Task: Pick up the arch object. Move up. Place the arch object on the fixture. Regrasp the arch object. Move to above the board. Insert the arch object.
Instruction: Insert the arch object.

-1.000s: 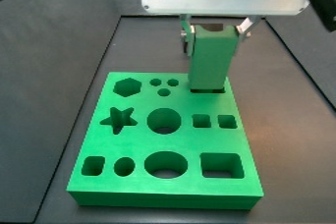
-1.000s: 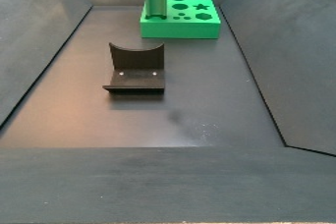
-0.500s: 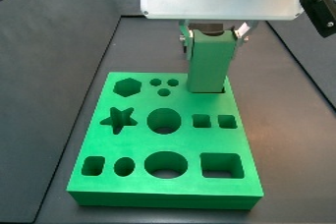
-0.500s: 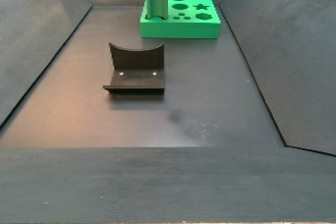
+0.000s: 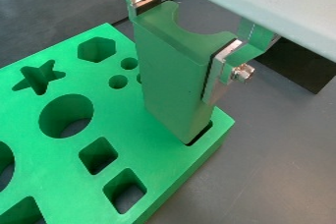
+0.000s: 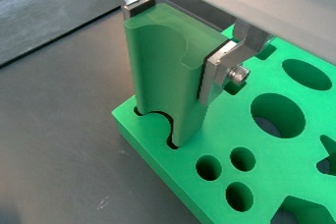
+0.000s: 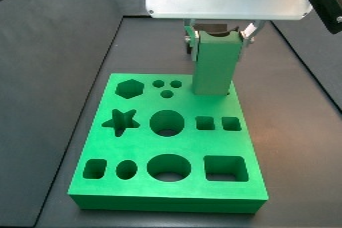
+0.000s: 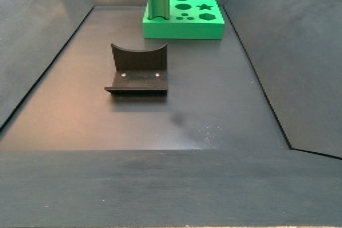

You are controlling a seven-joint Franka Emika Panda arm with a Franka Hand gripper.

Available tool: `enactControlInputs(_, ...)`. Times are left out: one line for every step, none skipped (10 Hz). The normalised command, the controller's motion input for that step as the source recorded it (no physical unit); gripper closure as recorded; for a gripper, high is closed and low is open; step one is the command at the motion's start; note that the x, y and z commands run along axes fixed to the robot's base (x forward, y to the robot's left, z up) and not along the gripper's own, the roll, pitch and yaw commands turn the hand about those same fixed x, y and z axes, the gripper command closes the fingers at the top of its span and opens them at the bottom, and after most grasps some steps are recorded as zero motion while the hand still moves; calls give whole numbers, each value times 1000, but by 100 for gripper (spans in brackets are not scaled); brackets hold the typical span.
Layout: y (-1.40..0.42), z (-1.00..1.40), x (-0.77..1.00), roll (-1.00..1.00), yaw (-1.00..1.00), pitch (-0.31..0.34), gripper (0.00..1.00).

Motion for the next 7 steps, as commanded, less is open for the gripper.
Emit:
enactControlInputs(0,-340,80,0,0,0,100)
enactControlInputs(43,-329,0,0,0,0,100)
enactControlInputs(86,-246,0,-20,0,0,100)
enactControlInputs(111,-220,0,-81,0,0,100)
enactControlInputs(123,-249,0,-171,0,-3,100)
enactControlInputs(131,-254,0,-183,0,-11,100)
enactControlInputs(63,-226,0,-89,0,-9,100)
